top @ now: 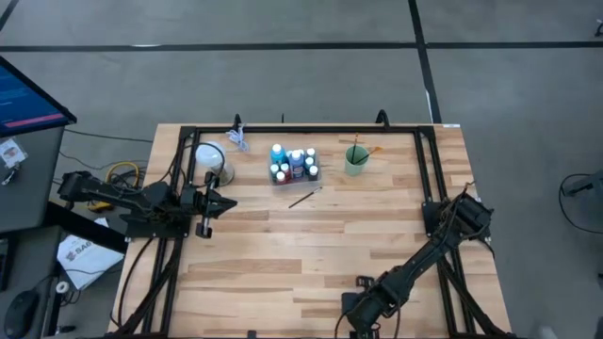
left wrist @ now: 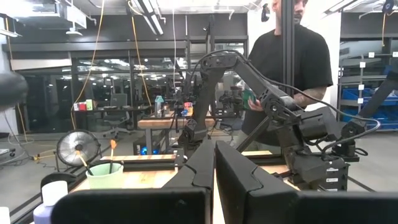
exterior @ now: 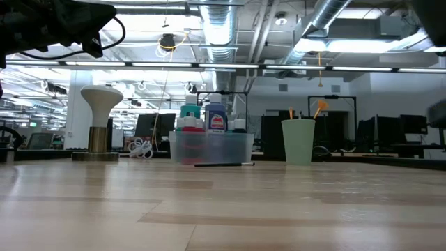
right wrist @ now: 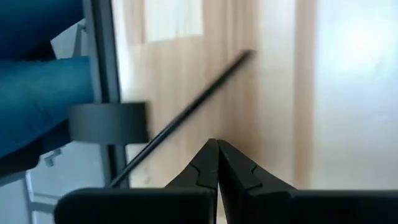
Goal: Pick & Place Paint Supplies
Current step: Put the gold paint brush into the cup
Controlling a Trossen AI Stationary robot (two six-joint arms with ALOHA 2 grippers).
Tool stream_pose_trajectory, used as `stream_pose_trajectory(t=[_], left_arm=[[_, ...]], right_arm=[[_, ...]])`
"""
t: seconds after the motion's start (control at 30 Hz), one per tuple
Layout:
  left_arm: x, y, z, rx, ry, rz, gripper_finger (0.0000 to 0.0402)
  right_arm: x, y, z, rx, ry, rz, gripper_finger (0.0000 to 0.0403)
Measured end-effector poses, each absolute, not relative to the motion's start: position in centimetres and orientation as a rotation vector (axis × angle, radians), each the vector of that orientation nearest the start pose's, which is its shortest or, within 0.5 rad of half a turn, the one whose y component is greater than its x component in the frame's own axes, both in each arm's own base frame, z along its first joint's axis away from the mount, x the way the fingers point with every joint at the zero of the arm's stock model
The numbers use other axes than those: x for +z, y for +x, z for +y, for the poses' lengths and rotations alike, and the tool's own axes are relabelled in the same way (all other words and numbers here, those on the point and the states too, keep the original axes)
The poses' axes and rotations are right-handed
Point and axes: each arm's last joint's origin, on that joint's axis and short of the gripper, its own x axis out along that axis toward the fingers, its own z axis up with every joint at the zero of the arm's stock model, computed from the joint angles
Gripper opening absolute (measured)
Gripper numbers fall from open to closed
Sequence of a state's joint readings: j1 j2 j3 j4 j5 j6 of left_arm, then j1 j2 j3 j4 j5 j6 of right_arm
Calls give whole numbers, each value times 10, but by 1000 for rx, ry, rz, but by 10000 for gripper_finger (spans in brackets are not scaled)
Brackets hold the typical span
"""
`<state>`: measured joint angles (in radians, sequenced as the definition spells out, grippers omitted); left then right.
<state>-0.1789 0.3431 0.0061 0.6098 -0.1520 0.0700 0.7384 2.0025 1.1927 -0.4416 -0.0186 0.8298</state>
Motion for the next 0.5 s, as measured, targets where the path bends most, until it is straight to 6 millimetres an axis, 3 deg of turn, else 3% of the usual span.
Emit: stream_pose_trajectory(t=[0.17,0.33,0.4,0.5], left_arm=[[194,114,-16,-17,25,-270,2],[194,114,-16,-17,24,-271,2],[194,114,-16,-17,24,-271,2],[194,115,-16,-17,25,-268,2]], right_arm=[[123,284,235,73,205,1322,0],[144,281,217,-43,170,1271,0],[164,280,218,-37,243,1210,0],[187,273,234,77,367,1131,0]])
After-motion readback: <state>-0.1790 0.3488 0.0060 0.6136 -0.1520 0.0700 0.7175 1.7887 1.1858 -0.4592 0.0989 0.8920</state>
